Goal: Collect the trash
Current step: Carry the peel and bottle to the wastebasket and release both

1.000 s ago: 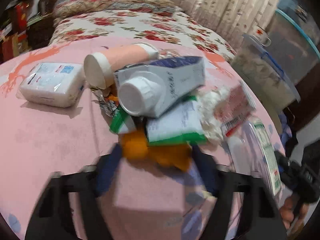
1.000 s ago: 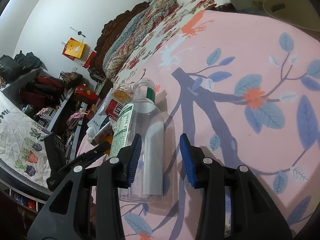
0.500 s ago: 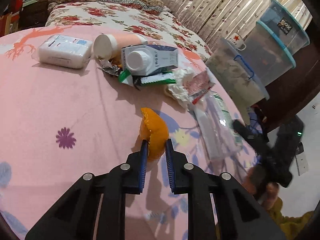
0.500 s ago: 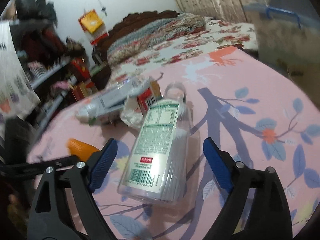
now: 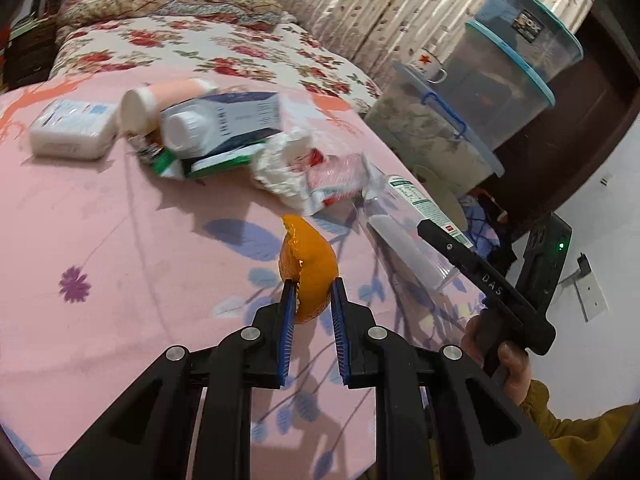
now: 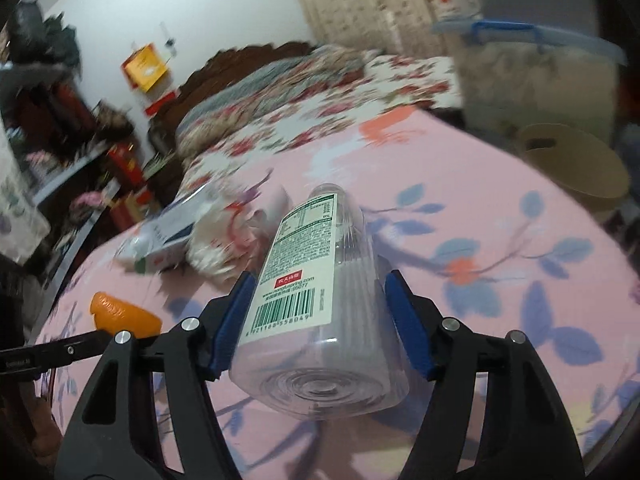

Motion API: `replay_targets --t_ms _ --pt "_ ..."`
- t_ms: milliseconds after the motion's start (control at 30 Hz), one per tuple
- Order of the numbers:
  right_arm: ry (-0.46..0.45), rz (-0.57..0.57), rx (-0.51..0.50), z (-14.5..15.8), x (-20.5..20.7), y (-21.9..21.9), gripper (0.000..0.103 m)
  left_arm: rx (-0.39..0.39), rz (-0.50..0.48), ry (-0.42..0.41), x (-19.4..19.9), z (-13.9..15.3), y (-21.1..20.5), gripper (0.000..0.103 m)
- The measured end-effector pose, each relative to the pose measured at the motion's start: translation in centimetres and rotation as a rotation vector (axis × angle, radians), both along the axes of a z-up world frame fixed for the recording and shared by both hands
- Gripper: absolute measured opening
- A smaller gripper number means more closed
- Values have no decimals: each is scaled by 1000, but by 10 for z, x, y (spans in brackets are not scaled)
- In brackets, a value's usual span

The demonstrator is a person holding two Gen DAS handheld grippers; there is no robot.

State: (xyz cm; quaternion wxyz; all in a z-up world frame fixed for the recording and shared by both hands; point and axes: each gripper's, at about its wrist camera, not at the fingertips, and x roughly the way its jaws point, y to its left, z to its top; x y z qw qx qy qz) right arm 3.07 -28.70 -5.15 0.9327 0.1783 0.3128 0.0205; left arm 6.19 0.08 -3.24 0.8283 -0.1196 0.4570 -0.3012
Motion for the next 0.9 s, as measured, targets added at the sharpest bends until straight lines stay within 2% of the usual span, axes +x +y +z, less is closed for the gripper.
replay_targets --t_ms 133,467,667,900 --pt "-20 -53 31 3 -9 -24 67 -1 -38 -7 4 4 -17 16" --pt "-112 -166 -4 20 -32 -62 67 18 -149 -36 20 19 -75 16" --pt "-127 -273 20 18 -39 -105 67 47 -258 -68 41 29 -139 16" --pt "-121 -466 20 12 -42 -198 67 74 -417 -74 71 34 -249 17"
